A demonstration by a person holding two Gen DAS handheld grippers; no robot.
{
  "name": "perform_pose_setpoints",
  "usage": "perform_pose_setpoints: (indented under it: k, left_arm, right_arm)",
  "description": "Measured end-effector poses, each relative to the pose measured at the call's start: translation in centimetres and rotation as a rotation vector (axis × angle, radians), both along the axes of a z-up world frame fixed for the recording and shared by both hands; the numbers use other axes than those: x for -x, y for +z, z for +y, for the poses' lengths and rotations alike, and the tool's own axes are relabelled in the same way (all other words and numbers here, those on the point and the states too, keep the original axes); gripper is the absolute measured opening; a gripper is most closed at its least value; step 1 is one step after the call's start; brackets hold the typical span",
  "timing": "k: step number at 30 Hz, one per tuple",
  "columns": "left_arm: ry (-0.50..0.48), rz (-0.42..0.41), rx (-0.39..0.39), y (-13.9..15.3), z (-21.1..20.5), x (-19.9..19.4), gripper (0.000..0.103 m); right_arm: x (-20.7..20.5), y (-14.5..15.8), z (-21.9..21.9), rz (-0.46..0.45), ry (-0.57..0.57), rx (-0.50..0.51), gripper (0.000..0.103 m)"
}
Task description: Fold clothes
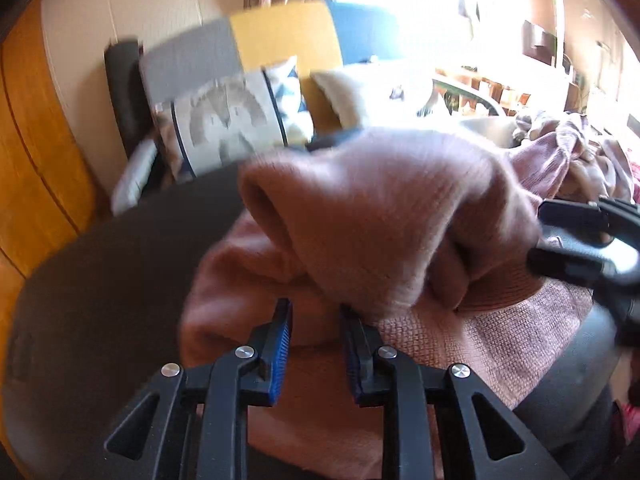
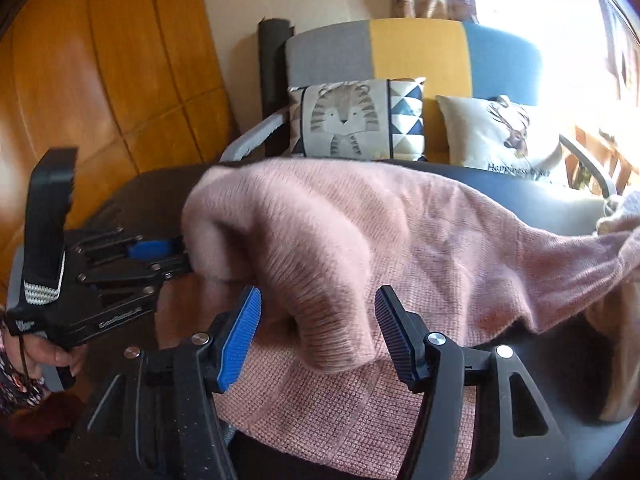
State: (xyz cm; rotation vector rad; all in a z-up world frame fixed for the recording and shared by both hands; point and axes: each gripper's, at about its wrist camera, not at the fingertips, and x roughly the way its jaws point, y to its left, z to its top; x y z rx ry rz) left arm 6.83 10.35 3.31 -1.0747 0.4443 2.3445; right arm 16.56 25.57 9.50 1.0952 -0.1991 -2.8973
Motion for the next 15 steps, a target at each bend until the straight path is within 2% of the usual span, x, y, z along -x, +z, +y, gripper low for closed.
perform_pose_setpoints:
  k: [4,5,6,7,10,15]
  left_arm:
    - [0.023,-0.127,-0.072,-1.7,-0.4,0.8,0.024]
    - [0.017,-0.137,-0.084,-1.9,-0.4,0.7,0.024]
    - [0.01,-0.135,-0.078,-1.9,-0.3,0.6,0.024]
    - [0.001,-0.131,-0.072,-2.0,-0.1,0.5,0.024]
    - [-0.032,-0.106,-0.062,-1.7,0.6,-0.1,0.024]
    - [-0.07,-0.045,-0.036,-0.8,2.1,-1.2,0.024]
  right_arm:
    - [2.1,-2.5,-0.6,-0.114,0.005,-0.085,0.061]
    - [2.4,-2.9,-0.2,-0.121,-0.007,-0.073,0.054]
    - [2.7,-3.3,0.1,-0.129,-0.02,-0.06,0.032]
    - [2.9,-3.6,0.5,-0.134,-0.035,-0.039,0.023]
    - [2.9,-3.2,3.2,-0.114,-0.115,0.122,0.019]
    - [1.2,0.1,6.4,0.014,-0.214,0.233,0.018]
